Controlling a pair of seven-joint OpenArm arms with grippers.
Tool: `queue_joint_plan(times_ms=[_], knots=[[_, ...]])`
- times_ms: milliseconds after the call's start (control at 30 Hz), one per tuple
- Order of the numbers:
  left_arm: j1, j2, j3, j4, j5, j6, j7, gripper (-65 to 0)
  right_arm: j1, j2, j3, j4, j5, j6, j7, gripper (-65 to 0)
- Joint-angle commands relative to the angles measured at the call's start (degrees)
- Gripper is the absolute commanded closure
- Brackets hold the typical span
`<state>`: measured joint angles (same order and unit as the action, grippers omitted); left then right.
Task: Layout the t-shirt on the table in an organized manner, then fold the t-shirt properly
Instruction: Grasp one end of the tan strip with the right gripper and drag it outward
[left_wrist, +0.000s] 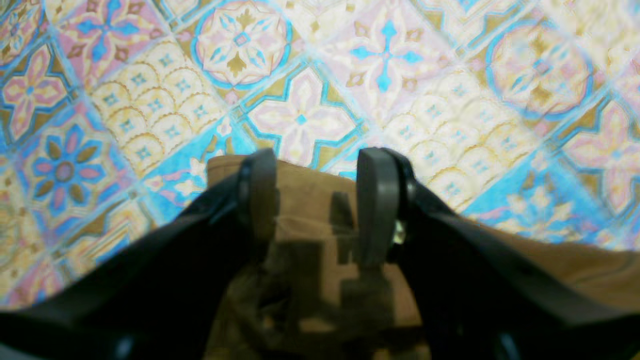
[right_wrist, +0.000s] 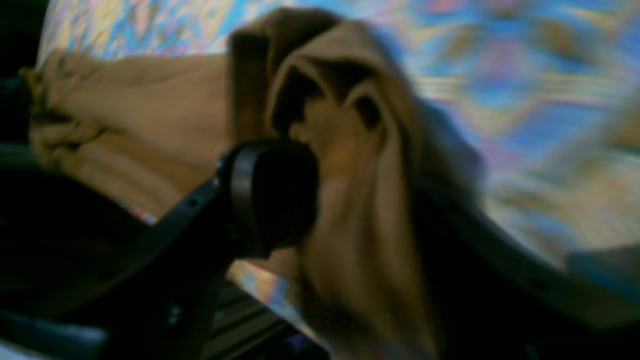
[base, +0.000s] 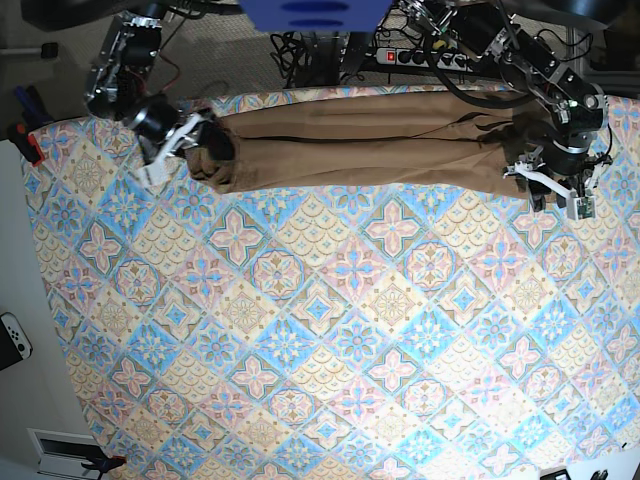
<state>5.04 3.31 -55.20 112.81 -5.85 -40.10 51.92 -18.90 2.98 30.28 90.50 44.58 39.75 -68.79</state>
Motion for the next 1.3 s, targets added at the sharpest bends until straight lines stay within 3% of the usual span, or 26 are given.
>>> queue_joint_plan(times_ms=[0, 300, 367, 500, 667, 833, 1000, 1267], knots=[[-0.6, -0.4, 0.3, 0.9, 0.0, 0.1, -1.2, -25.7, -0.2, 0.2, -1.1, 0.4, -1.5, 0.3, -1.8, -29.3], [-0.2, -0.6, 2.3, 0.9, 2.0, 0.1, -1.2, -25.7, -0.2, 0.2, -2.3, 0.4, -1.5, 0.3, 0.5, -28.7], [-0.2, -0.6, 2.3, 0.9, 2.0, 0.1, -1.2, -25.7, -0.2, 0.2, -2.0, 0.4, -1.5, 0.3, 0.5, -22.2], [-0.2, -0.6, 2.3, 0.9, 2.0, 0.1, -1.2, -25.7, -0.2, 0.2, -1.9, 0.4, -1.5, 0.3, 0.4, 0.0], [-0.2, -0.6, 2.3, 0.9, 2.3, 0.1, -1.2, -25.7, 3.4, 0.5, -1.6, 0.4, -1.5, 0.2, 0.0, 0.0], [-0.2, -0.7, 2.2, 0.9, 2.3, 0.1, -1.2, -25.7, 9.4, 0.5, 6.2, -1.8, -3.5, 0.1, -0.9, 0.0], [-0.2, -0.7, 2.2, 0.9, 2.3, 0.1, -1.2, -25.7, 15.5, 3.4, 11.2, -6.2, -11.0, 0.1, -4.3, 0.0], [-0.2, -0.7, 2.1, 0.9, 2.4, 0.1, -1.2, -25.7, 27.6, 5.9, 12.1, -7.5, -27.7, 0.1, -4.3, 0.0]])
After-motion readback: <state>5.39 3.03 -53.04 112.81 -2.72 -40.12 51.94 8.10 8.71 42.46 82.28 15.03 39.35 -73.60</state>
